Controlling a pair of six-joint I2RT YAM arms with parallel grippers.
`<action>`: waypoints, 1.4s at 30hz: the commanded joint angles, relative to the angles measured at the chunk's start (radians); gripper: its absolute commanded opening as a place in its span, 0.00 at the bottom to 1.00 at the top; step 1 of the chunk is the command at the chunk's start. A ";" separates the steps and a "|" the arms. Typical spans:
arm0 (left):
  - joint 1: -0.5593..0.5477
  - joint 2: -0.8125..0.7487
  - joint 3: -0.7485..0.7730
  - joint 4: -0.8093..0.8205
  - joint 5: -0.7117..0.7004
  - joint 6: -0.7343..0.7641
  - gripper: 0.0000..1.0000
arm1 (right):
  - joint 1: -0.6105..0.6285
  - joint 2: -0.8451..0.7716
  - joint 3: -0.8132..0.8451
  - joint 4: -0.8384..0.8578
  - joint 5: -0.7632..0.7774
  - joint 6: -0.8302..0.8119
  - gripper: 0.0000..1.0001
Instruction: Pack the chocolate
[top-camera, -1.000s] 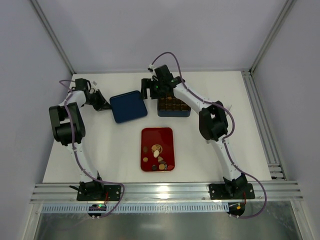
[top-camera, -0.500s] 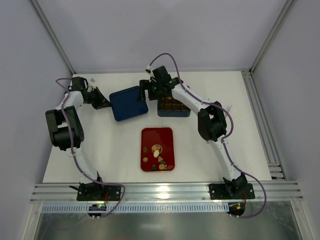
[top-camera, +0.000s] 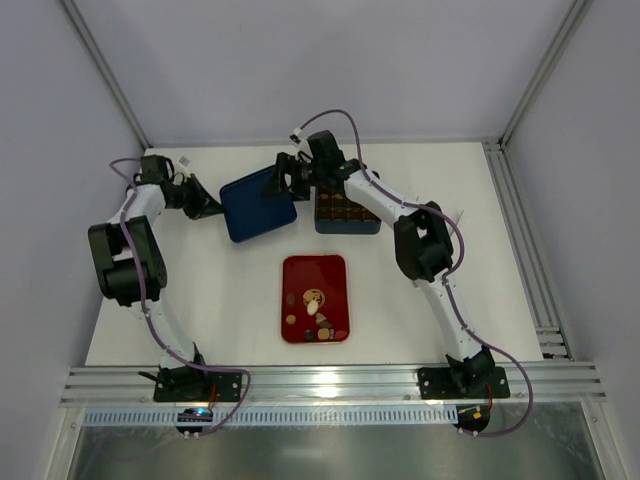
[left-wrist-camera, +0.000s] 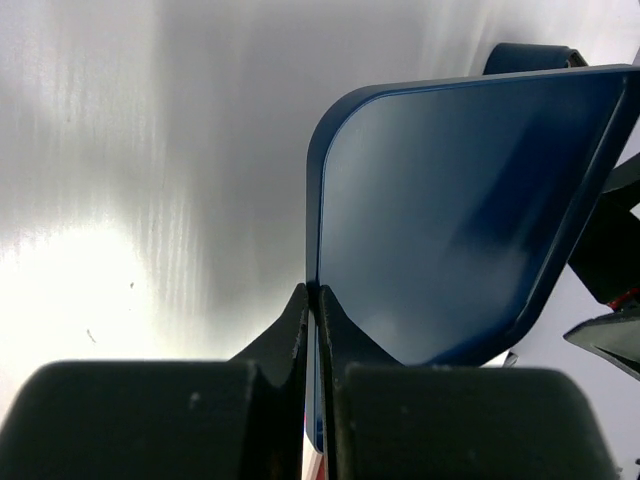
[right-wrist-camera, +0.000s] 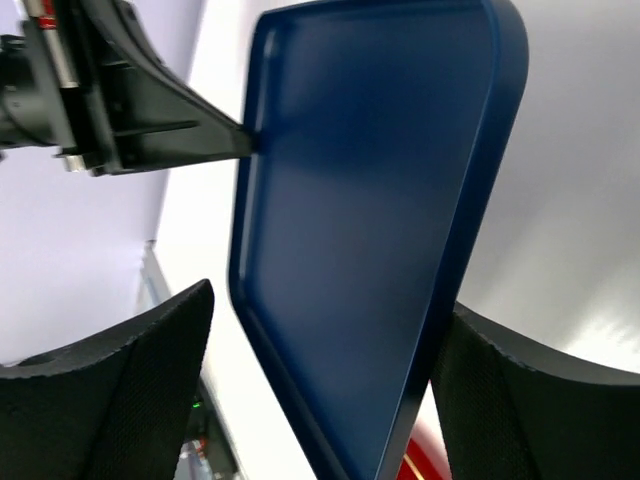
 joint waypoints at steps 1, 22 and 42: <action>0.006 -0.060 -0.006 0.037 0.069 -0.018 0.00 | -0.004 0.001 -0.013 0.148 -0.145 0.131 0.80; -0.086 -0.253 -0.086 0.044 0.007 -0.039 0.18 | -0.033 -0.254 -0.306 0.270 -0.156 0.276 0.04; -0.707 -0.919 -0.240 0.135 -0.762 0.279 0.77 | -0.177 -0.521 -0.409 -0.171 -0.057 0.250 0.04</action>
